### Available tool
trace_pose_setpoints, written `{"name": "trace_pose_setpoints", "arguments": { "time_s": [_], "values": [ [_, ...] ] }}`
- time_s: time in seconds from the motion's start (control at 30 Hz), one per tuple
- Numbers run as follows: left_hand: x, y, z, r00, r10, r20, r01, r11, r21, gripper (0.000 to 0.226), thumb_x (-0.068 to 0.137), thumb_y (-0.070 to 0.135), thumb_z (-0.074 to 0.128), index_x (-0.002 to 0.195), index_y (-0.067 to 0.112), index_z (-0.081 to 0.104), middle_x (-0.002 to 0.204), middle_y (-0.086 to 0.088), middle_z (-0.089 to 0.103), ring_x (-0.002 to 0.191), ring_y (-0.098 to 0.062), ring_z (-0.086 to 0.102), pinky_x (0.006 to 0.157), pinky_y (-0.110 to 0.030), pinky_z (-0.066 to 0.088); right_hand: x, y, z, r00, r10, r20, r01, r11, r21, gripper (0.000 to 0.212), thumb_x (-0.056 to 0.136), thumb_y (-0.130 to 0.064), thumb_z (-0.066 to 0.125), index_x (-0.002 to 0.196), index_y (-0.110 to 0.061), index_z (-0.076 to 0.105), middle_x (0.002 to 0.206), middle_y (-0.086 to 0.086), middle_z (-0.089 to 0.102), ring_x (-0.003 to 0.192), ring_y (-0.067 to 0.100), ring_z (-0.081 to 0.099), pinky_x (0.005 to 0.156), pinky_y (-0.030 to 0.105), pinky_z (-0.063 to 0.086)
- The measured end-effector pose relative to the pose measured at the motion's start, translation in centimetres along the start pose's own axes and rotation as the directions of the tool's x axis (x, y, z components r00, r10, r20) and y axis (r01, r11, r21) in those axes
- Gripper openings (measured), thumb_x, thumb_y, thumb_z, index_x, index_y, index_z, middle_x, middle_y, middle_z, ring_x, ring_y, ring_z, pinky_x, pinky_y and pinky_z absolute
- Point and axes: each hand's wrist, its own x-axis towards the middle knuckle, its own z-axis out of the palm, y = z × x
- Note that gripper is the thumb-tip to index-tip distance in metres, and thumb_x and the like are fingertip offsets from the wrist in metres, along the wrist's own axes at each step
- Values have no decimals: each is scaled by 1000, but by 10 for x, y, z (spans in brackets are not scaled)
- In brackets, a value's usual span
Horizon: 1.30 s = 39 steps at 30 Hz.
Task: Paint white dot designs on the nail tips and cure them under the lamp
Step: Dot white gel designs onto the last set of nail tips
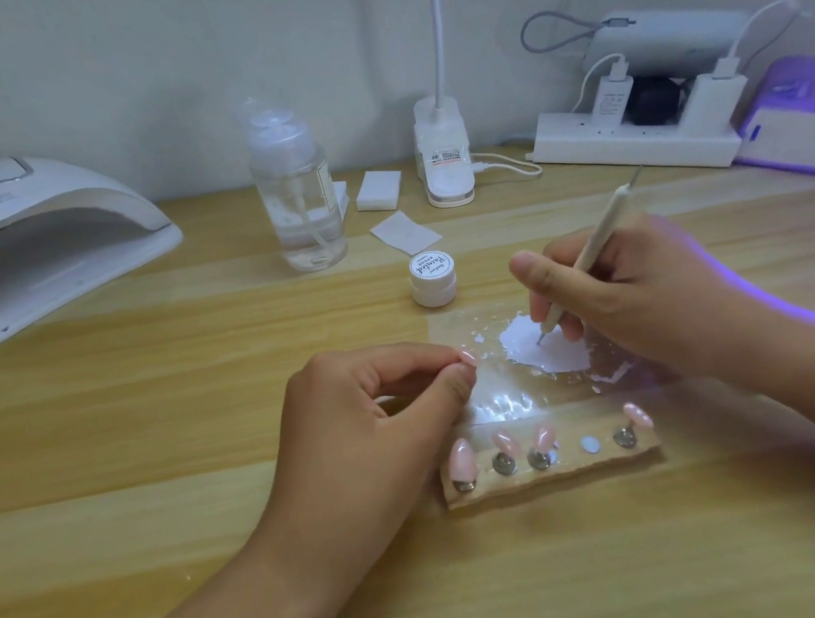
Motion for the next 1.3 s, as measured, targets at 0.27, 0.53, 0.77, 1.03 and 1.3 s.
{"name": "trace_pose_setpoints", "arguments": {
  "time_s": [0.27, 0.53, 0.77, 1.03, 1.3],
  "values": [
    [0, 1, 0, 1000, 7, 4, -7, 1000, 17, 20, 82, 16, 78, 82, 36, 78, 76, 18, 75, 76, -4, 73, 78, -28, 58, 0, 0, 0, 1000, -13, 12, 13, 1000, 15, 45, 95, -46, 55, 61, -20, 69, 52, -4, 62, 44, 3, 56, 46, 7, 38],
    [0, -1, -1, 1000, 21, 9, -21, 1000, 15, 19, 81, 16, 78, 80, 34, 79, 76, 18, 75, 75, -2, 73, 74, -19, 57, 0, 2, 1, 998, -58, -18, 58, 998, -17, 42, 97, -41, 55, 62, -20, 67, 52, -15, 61, 48, 1, 59, 49, 7, 41],
    [0, -2, -1, 999, 32, 13, -33, 999, 15, 17, 81, 16, 78, 79, 33, 79, 73, 16, 75, 73, -1, 73, 69, -14, 55, -2, 4, 3, 994, -89, -67, 87, 996, -35, 42, 96, -43, 55, 61, -22, 66, 53, -12, 61, 48, 3, 58, 48, 10, 40],
    [-5, 7, 1, 986, 161, 33, -155, 980, -124, 8, 77, 17, 82, 76, 24, 80, 83, 6, 75, 46, -17, 63, 44, -26, 52, -15, -28, 0, 913, -217, -346, 326, 898, 295, 34, 93, -34, 67, 64, -19, 58, 51, 5, 52, 43, 16, 45, 43, 25, 37],
    [-4, 5, -1, 954, 296, 52, -291, 953, -87, 8, 79, 20, 79, 87, 22, 79, 86, 9, 76, 90, -18, 66, 67, -44, 52, -38, -56, 11, 939, -220, -264, 318, 846, 427, 32, 88, -44, 64, 66, -20, 60, 50, -4, 62, 41, 8, 59, 45, 14, 45]
  ]
}}
